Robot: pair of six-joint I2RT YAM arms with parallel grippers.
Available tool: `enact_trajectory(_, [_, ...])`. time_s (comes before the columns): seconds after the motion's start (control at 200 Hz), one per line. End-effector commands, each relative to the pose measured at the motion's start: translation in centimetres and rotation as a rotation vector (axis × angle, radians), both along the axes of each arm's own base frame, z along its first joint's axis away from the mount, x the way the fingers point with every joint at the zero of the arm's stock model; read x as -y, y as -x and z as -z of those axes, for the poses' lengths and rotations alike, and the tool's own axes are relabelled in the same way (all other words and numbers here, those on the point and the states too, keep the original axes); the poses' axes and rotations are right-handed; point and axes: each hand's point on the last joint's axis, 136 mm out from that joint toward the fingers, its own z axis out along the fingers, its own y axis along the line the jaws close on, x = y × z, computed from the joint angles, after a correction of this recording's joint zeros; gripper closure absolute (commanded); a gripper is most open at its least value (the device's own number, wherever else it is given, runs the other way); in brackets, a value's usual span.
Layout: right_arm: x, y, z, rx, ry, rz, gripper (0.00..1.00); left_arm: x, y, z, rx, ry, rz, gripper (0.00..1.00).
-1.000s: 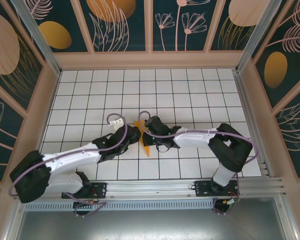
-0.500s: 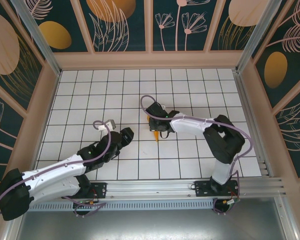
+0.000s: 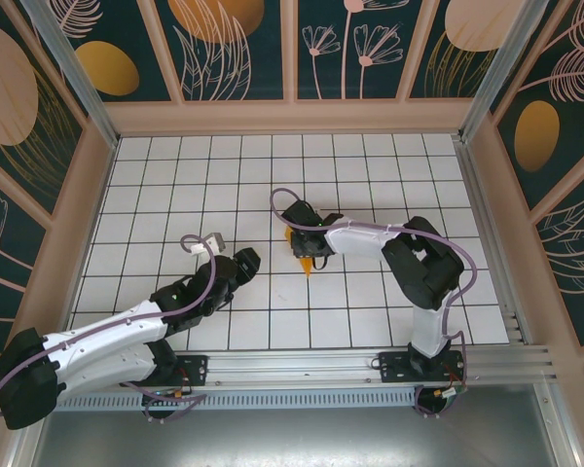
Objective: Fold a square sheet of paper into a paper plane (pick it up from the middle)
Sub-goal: Move the paper plane to the center of the table.
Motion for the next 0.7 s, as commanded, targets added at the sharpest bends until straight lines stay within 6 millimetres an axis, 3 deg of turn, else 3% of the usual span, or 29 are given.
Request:
enact_trajectory(0.0, [-0.1,0.3,0.9,-0.036,0.02,-0.015,0.71,-0.7,-0.2,0.6,-0.006,-0.013,-0.034,0.45])
enact_trajectory(0.18, [1.5,1.4,5.6,-0.095,0.186,0.006,0.71,-0.6,-0.2,0.8,-0.012,-0.019,-0.032,0.44])
enact_trajectory(0.33, [1.5,1.4,5.7,-0.079,0.246,0.01,0.71,-0.8,-0.2,0.8,-0.013,-0.023,-0.036,0.44])
enact_trajectory(0.49, [0.1,-0.1,1.9,-0.018,0.179,0.01,0.67,-0.7,-0.2,0.6,-0.007,-0.027,-0.029,0.44])
enact_trajectory(0.696, [-2.4,-0.8,-7.5,0.123,-0.031,-0.044,0.54,-1.5,-0.3,0.2,0.01,-0.064,-0.05,0.44])
